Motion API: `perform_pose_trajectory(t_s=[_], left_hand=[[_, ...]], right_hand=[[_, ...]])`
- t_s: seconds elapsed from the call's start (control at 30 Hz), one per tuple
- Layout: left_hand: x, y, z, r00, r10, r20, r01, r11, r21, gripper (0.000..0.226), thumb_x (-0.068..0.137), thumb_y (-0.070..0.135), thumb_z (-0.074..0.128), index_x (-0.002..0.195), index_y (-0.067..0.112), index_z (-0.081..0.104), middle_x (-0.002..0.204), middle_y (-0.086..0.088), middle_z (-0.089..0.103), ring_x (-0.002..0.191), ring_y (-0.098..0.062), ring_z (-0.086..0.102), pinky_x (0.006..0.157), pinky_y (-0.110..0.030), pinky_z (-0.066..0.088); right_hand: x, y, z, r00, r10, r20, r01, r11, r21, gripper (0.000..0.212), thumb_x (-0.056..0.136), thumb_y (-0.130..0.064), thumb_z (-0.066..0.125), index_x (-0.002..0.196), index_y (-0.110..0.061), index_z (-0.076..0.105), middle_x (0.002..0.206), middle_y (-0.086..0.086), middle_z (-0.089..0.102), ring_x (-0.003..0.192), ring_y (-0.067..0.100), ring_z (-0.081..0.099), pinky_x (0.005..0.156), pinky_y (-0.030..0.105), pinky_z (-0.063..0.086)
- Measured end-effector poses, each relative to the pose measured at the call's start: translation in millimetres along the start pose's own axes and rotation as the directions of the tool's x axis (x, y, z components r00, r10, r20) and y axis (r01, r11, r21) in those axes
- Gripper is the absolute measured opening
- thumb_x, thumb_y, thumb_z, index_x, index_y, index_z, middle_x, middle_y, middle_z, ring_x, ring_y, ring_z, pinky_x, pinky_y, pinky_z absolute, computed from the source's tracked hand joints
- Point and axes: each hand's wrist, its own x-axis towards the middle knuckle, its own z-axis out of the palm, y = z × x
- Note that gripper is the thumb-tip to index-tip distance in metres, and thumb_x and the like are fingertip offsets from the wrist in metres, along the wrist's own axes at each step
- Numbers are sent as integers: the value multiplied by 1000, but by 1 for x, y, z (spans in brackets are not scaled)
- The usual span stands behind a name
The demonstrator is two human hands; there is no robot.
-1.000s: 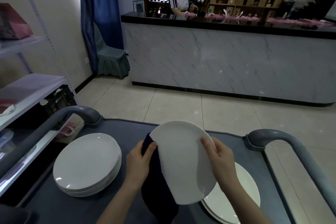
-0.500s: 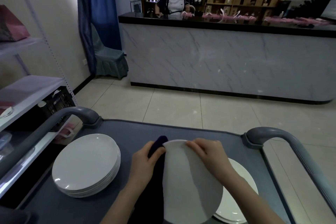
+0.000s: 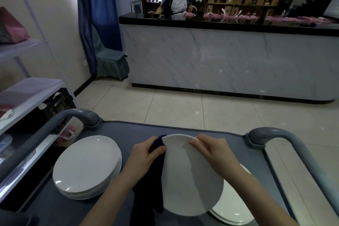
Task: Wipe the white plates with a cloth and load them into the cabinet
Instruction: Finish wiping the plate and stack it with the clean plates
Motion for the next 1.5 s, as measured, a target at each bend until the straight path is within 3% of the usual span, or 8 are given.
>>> perform_pose_trajectory(t_s=[0.13,0.37,0.43,0.6,0.73,0.9,1.07,1.5], left_hand=[[6,11,6,988,72,135,-82,994,71,13,83,49,65,76,40,57,68,19,60,63,3,52,59,-15,37],[-15,-7,24,900,-308,-309,226,935,-273,19,92,46,60,83,30,63,76,9,70,75,-14,64,72,-28,52],[-19,-13,26,887,-356,-294,267,915,-303,22,91,46,62,84,25,65,80,4,71,79,-21,66,76,-41,53],[-11,-9,10,967,-141,-213,112,983,-143,18,88,42,68,76,30,61,69,6,66,59,-2,53,57,-19,41],[1,9,14,1000,-21,10,20,1000,23,28,72,57,66,79,29,63,68,10,64,61,2,52,60,-22,41],[2,6,10,991,-30,-132,27,999,-24,19,84,45,67,74,32,58,66,12,61,58,2,50,57,-16,38],[-11,-11,14,930,-261,-259,221,960,-174,16,93,35,62,84,22,64,77,2,70,77,-22,64,69,-36,51],[2,8,19,998,-15,-66,11,998,-66,19,82,48,64,77,31,59,69,11,62,60,2,51,56,-15,38]], right_hand=[[3,-8,10,993,-80,91,96,977,-190,37,97,-40,54,68,-18,52,57,-5,50,56,15,45,58,29,36],[-5,-3,14,886,269,-376,-172,947,272,36,96,-28,60,65,-9,63,60,2,60,58,15,49,55,21,35],[-10,1,19,893,328,-308,-221,916,335,39,96,-31,58,58,-20,56,55,-6,52,53,6,43,52,17,34],[-3,14,-4,978,202,54,-209,934,289,12,90,-43,65,80,-37,65,68,-16,66,61,-4,56,57,11,41],[13,4,7,955,41,295,-43,999,-1,30,85,-62,56,70,-36,57,64,-19,59,60,-2,52,58,19,39],[3,12,16,997,75,16,-76,987,142,40,92,-46,62,60,-25,52,52,-13,45,51,2,39,51,19,31],[-10,11,27,879,407,-250,-260,847,464,42,92,-38,64,62,-12,52,53,-8,43,52,7,37,53,27,32],[0,6,5,998,60,23,-62,993,105,38,93,-38,63,62,-16,58,55,-4,50,53,4,42,53,21,32]])
